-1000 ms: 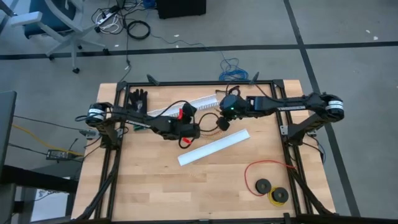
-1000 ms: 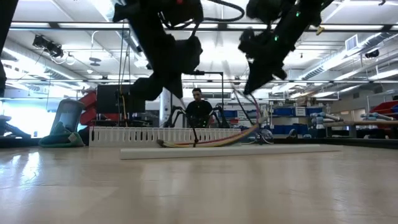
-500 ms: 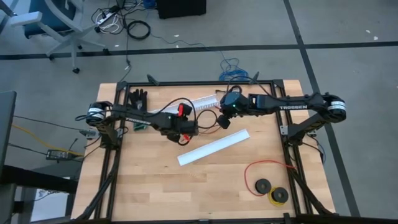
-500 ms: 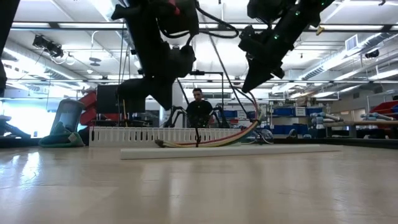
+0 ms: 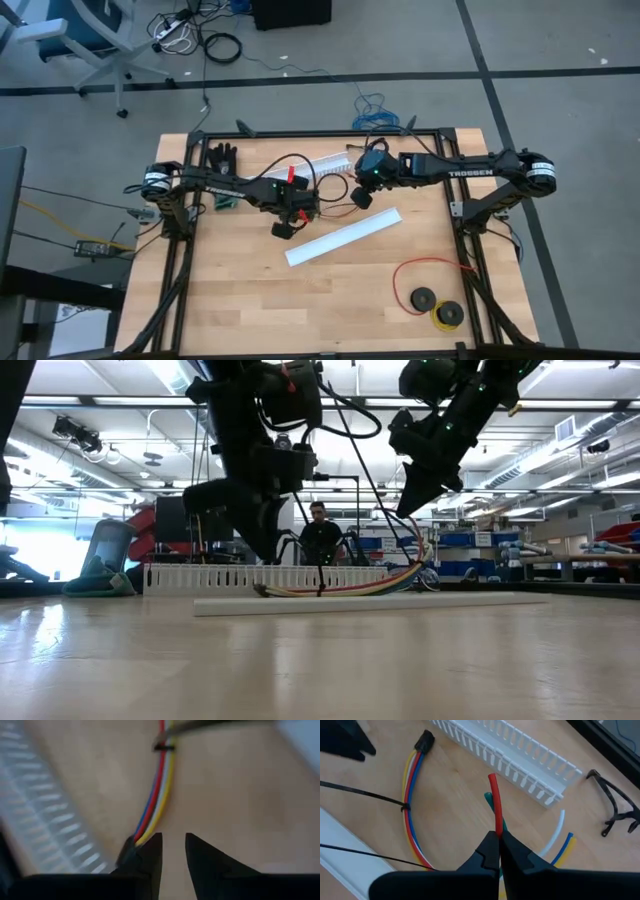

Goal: Ziptie cables
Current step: Put the zip-tied cables into the white cable duct

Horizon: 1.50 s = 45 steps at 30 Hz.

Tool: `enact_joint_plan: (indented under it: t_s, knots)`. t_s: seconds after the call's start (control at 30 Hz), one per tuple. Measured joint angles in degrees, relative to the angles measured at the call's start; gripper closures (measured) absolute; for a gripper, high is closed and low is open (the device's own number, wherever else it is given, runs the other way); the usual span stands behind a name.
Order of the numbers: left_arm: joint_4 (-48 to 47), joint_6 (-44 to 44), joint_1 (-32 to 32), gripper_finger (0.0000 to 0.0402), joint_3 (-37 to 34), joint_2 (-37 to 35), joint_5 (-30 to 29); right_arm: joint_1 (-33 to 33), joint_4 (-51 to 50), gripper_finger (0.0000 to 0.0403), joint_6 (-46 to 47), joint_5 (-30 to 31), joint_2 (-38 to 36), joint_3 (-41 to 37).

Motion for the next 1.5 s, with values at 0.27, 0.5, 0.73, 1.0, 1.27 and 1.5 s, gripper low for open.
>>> enact_joint_plan:
  t_s: [0.27, 0.5, 0.73, 1.0, 1.27, 1.5]
  knots:
    - [1.1, 0.2, 3.3, 0.0278, 0.0, 0.0, 1.8, 0.2, 0.2, 0.0403, 0.0, -0.5, 0.0, 0.0]
    - [3.3, 1.6, 5.8, 0.0227, 0.0, 0.0, 1.9, 0.2, 0.2, 0.0403, 0.0, -0.8, 0.0, 0.0]
    - [3.7, 10.2, 8.5, 0.0222, 0.0, 3.0, 7.9, 0.2, 0.2, 0.0403, 0.0, -0.9, 0.0, 0.0]
    - [4.4, 15.6, 10.0, 0.0238, 0.1, 8.8, 3.9, 0.2, 0.1, 0.0403, -0.2, -0.9, 0.0, 0.0]
    - [5.0, 16.7, 10.1, 0.033, 0.2, 10.0, 0.6, 0.2, 0.0, 0.0403, -0.3, -0.9, 0.0, -0.1]
    - [4.9, 13.2, 9.5, 0.038, 0.2, 9.9, -0.1, 0.2, 0.1, 0.0402, -0.5, -0.8, 0.0, -0.1]
